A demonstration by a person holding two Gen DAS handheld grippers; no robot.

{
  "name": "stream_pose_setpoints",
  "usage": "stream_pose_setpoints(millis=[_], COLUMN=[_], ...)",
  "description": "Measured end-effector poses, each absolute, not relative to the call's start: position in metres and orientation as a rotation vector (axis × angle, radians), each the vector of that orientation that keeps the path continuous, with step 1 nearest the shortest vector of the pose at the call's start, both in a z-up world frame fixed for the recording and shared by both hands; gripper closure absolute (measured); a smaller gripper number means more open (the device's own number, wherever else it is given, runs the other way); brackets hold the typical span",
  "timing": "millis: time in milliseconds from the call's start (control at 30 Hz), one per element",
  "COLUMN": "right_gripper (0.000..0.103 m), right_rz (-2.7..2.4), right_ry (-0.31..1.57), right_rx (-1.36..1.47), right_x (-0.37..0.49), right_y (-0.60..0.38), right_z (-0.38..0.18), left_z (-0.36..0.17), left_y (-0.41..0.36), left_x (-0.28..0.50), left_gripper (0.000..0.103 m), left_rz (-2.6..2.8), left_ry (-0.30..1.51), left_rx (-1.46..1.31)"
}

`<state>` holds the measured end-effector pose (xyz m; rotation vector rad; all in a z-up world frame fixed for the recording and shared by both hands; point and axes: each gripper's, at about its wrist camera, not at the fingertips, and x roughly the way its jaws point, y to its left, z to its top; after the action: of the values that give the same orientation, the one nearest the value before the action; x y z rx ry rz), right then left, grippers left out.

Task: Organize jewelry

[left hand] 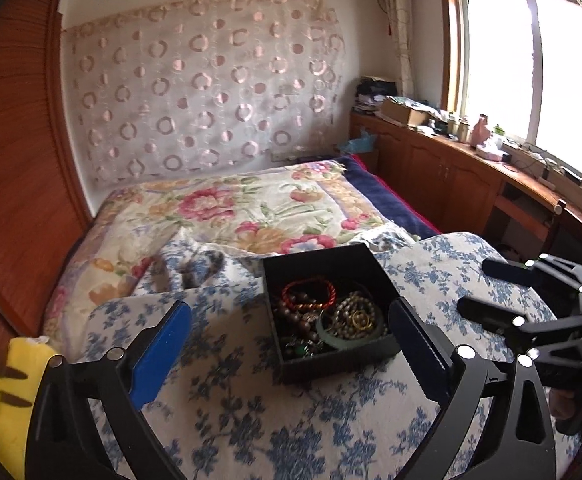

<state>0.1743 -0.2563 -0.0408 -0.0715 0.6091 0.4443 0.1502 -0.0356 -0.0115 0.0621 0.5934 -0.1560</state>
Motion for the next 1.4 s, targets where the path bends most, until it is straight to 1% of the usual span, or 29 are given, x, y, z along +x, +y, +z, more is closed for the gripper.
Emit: stream_pose_setpoints(millis=[133,167,333,800,1400], right_gripper=[0.018,0.016,0.003,0.003,0.003], right_rz=[0.417,0.411,0.400,0.353,0.353], right_ry=[0.571,0.559,0.519,0.460,0.457], right_rx=[-0.052,-0.046,-0.017,0.019,0.019], right_x=[0.159,0.154,0.135,0.090,0.083], right_y=[-0.261,-0.262,-0.267,-0.281,-0.281], right_z=[-0.029,-0.025,-0.013,-0.003,0.001], left_z=[-0.005,-0.004,0.004,0.016,0.019], left_y=[-0.030,-0.030,-0.024,-0.017,-0.018], left_x=[0.131,0.125,0.100,0.052,0.041], left_gripper=[0.008,0.008,0.008,0.008,0.008], left_rz=[-0.131,-0.126,-0.102,-0.068,-0.060], left_ry=[0.584,0.579,0.560,0.530,0.514], left_rx=[0.052,0.056,0.051,0.038,0.043])
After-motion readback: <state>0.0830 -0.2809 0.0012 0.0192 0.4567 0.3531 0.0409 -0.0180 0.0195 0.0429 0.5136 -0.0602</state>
